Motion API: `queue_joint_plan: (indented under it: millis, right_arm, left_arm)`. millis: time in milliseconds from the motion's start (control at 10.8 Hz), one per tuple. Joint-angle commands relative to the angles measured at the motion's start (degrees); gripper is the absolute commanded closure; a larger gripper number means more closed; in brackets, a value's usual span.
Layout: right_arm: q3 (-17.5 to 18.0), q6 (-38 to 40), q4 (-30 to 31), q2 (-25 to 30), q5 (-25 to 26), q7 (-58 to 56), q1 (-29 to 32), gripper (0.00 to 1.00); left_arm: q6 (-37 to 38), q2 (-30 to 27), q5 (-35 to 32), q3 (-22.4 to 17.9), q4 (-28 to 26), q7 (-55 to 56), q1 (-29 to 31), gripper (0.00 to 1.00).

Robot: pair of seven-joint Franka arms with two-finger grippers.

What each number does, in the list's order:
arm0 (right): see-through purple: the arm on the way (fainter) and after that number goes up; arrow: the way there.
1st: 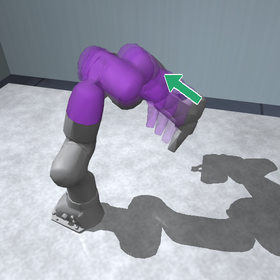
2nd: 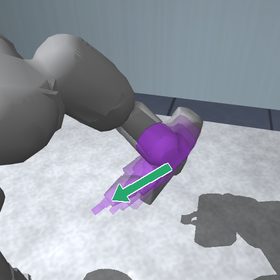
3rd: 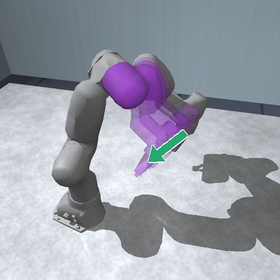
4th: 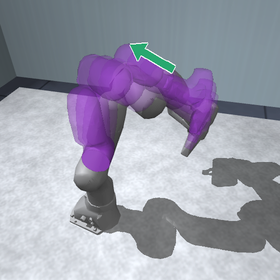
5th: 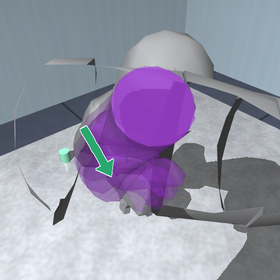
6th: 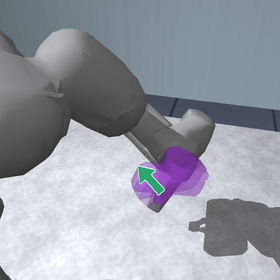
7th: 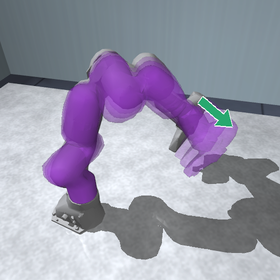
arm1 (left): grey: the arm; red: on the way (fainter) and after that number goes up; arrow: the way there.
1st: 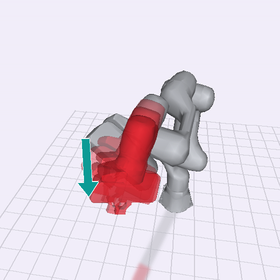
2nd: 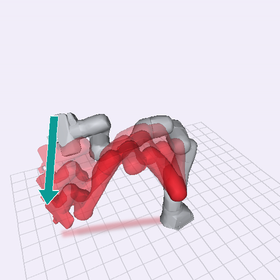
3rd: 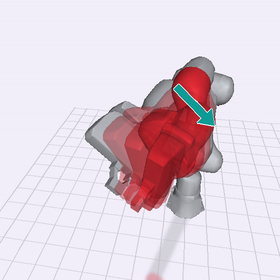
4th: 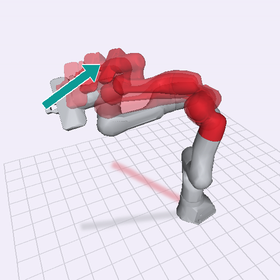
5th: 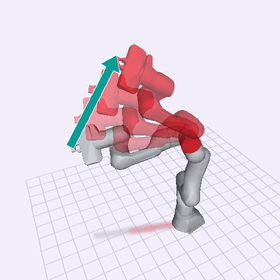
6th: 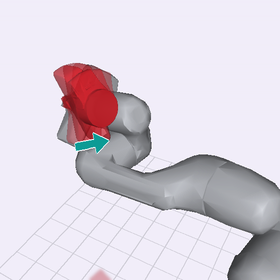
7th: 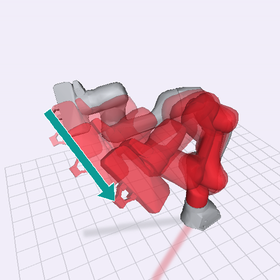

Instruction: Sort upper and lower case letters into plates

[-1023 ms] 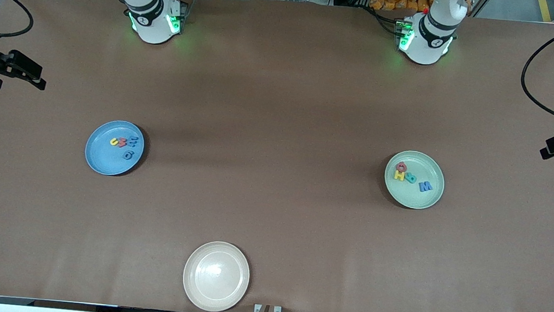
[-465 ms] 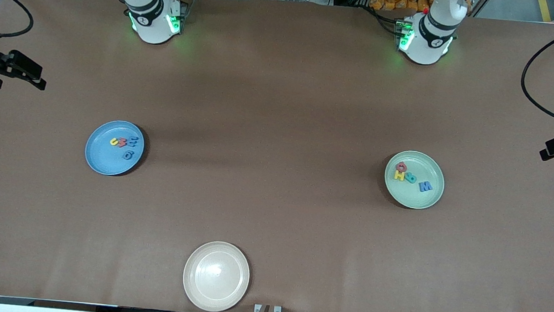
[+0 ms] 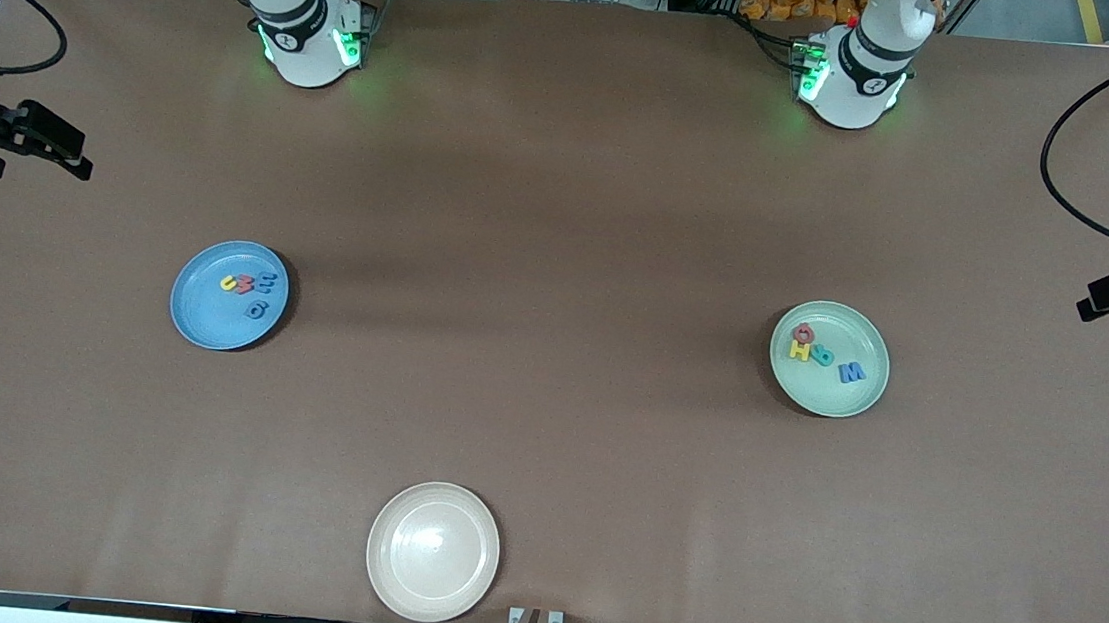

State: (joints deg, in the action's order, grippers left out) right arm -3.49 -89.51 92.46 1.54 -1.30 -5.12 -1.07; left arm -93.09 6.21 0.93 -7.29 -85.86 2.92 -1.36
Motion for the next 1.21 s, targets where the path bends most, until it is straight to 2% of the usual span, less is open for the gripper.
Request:
queue_joint_plan:
  millis: [0,1116]
  right_arm:
    - [0.3,0.4,-1.5,-0.7,-0.7,0.2,0.5,0.00]
    - [0.4,-0.2,-1.6,-0.8,-0.7,0.4,0.5,0.00]
  left_arm:
    - [0.5,0.4,-1.4,0.1,1.1,-1.9,-0.1,0.00]
    - [0.5,0.6,-2.3,0.2,1.1,-2.0,-0.1,0.00]
